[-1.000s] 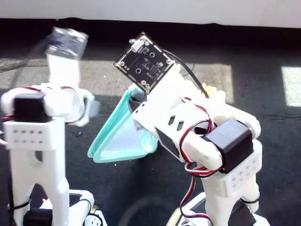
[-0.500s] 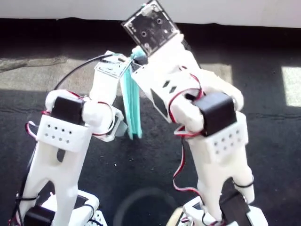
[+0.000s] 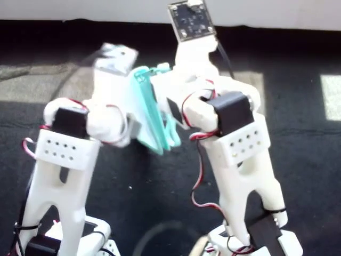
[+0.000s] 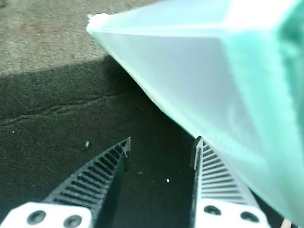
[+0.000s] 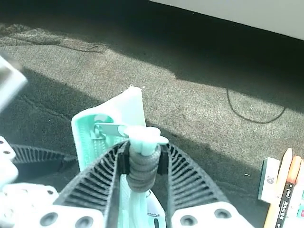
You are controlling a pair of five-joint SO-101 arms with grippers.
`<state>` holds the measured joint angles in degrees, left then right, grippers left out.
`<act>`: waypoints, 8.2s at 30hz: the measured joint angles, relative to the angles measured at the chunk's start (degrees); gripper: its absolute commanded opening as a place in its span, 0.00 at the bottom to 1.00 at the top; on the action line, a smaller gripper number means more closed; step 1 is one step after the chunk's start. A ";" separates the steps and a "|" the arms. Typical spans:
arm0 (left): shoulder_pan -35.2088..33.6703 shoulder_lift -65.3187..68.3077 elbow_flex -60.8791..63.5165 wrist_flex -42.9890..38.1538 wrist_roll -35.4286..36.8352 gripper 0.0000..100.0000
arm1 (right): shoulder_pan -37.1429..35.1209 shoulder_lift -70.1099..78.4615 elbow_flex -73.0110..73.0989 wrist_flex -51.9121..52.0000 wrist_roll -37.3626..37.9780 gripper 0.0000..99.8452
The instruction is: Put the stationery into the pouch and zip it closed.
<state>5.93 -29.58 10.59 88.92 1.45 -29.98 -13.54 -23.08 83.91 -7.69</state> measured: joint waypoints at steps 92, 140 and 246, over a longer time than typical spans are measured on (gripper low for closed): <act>-2.46 8.88 -28.13 3.34 -15.74 0.22 | -0.62 0.53 8.18 -12.31 14.24 0.01; -3.34 7.47 -27.34 3.16 -29.63 0.01 | -2.11 0.09 12.48 -2.37 14.15 0.01; 16.79 -5.01 6.33 -12.48 -3.25 0.17 | 2.29 -9.05 17.76 -11.25 14.24 0.01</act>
<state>22.73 -34.59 16.92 76.44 -1.80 -27.69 -22.59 -5.32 72.66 6.55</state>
